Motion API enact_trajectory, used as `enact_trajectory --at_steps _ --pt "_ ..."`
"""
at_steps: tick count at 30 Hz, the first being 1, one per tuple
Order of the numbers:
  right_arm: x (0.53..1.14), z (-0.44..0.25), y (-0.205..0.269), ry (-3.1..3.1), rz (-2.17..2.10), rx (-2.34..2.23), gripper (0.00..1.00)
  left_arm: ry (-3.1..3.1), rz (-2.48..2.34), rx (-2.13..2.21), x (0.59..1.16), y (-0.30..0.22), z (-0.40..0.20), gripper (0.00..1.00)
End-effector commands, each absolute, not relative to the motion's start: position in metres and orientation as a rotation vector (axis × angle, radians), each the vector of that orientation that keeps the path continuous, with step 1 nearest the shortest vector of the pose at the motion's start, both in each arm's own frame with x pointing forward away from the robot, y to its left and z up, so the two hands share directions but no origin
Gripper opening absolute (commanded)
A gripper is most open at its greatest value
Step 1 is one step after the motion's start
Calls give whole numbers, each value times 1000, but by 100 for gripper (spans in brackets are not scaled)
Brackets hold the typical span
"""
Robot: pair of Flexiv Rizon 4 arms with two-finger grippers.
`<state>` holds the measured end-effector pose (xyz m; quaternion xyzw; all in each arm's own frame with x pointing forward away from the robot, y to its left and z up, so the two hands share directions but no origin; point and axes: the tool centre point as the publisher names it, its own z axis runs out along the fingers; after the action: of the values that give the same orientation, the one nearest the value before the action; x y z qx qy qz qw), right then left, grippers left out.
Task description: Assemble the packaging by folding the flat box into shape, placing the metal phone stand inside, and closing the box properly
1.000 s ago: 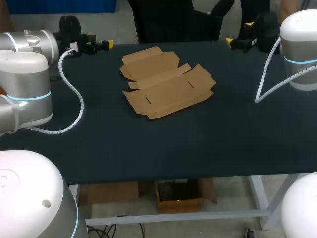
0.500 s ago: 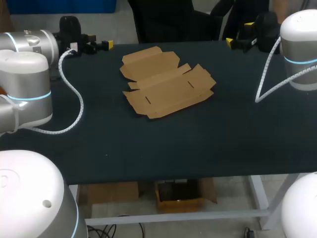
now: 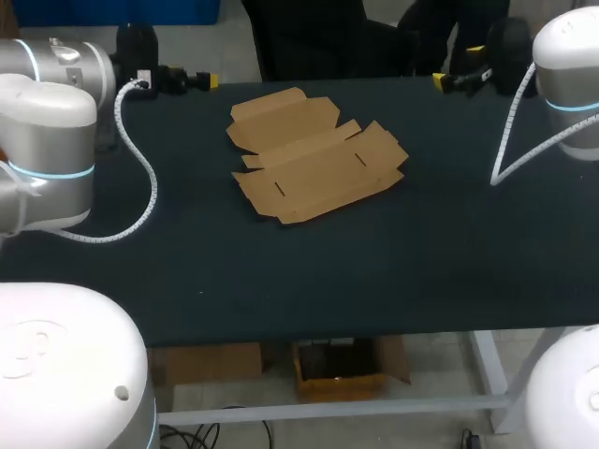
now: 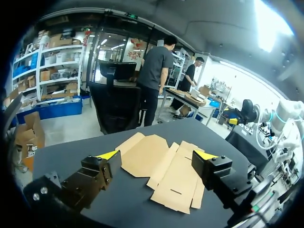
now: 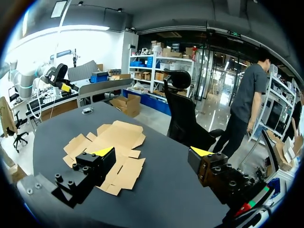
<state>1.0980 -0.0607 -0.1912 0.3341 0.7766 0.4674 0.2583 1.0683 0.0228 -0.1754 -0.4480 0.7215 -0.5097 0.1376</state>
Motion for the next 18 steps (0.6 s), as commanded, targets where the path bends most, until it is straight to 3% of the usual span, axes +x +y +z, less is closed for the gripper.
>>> enact_trajectory --at_steps 1,18 --pt "1098 -187 -64 2263 1100 1016 100 2172 -1368 -1385 1058 23 -171 100" --pt "1078 -216 -84 2386 979 1370 100 2206 -1079 -1778 1022 20 -199 100"
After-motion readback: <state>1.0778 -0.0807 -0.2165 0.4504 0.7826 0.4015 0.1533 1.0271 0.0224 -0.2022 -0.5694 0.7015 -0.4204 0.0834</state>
